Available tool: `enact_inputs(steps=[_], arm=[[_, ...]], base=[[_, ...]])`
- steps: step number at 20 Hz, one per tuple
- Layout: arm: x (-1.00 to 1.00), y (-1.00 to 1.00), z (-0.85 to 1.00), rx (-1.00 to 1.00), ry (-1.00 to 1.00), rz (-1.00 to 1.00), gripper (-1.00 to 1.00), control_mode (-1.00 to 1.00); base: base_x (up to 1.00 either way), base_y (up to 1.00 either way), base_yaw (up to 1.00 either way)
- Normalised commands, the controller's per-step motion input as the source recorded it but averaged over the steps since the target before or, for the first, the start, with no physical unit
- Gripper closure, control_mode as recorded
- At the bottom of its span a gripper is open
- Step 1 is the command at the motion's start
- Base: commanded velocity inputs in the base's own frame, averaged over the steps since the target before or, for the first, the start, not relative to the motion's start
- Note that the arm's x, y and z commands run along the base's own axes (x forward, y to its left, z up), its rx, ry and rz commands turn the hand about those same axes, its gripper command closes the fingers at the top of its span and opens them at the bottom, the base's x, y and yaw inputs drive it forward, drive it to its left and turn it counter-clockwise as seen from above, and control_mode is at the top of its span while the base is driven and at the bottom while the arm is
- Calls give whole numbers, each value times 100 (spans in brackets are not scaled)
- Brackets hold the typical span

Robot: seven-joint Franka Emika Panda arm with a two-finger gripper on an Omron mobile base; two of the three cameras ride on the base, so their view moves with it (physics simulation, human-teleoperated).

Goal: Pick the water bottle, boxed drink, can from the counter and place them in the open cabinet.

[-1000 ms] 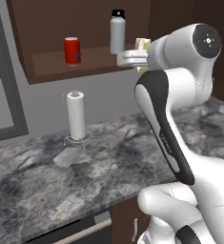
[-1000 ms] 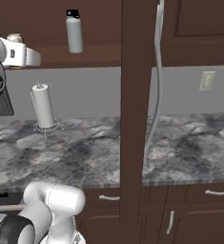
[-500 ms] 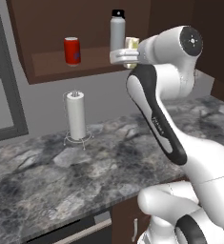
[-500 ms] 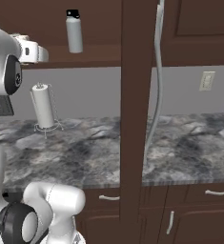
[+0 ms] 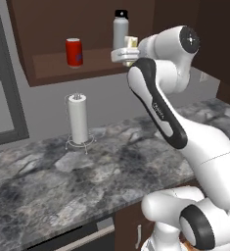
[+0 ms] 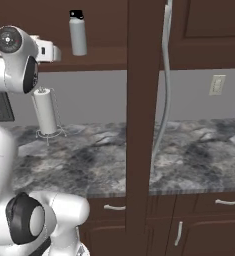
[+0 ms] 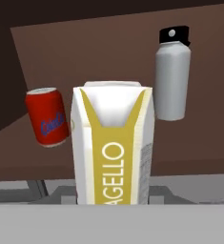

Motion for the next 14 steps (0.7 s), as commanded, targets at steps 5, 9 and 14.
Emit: enact_inputs(steps=[5, 9, 14], arm=[[43, 3, 0, 0, 0, 0, 100, -100], [21, 19, -1, 0, 0, 0, 100, -100], [23, 18, -9, 0, 0, 0, 100, -100]], base=[[0, 0, 0], [0, 0, 0], [0, 0, 0]])
